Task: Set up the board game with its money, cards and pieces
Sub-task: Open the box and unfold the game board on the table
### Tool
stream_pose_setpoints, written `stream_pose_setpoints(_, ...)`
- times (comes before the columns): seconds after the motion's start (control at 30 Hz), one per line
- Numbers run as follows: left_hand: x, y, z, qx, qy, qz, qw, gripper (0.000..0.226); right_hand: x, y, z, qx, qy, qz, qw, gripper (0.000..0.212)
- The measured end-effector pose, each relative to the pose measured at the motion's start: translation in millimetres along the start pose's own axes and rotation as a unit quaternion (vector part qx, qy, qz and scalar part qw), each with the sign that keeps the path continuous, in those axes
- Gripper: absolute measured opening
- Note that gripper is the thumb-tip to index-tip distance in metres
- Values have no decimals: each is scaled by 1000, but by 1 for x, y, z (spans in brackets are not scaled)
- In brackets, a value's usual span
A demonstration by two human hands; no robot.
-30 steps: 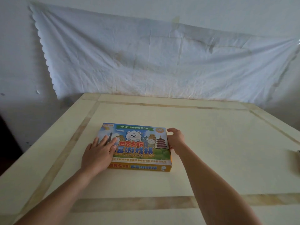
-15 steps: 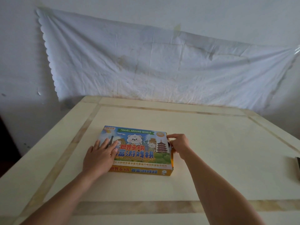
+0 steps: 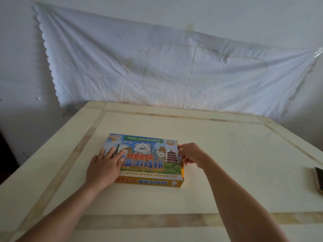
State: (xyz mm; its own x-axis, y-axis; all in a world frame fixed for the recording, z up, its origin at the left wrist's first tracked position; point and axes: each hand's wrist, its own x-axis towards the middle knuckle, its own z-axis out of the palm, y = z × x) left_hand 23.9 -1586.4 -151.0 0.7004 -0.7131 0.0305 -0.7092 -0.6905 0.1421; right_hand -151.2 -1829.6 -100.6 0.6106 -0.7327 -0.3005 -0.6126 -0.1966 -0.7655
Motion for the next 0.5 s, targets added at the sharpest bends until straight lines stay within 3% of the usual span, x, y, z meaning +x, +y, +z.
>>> stream_pose_setpoints(0.17,2,0,1,-7,-2,-2,1000,50,3,10,3,33,47,6,998,34)
stream_pose_setpoints(0.27,1,-1,1,-9,2,-1,1000,50,0,29,5,13,149,12,989,43)
stream_pose_setpoints(0.37,1,0,1,-18,6,-2,1000,49,-10,40,15,-157,195,-44,967,50)
stream_pose_setpoints(0.5,0,-1,0,-15,12,6,1000,49,-27,41,31,-376,155,-151,901,27)
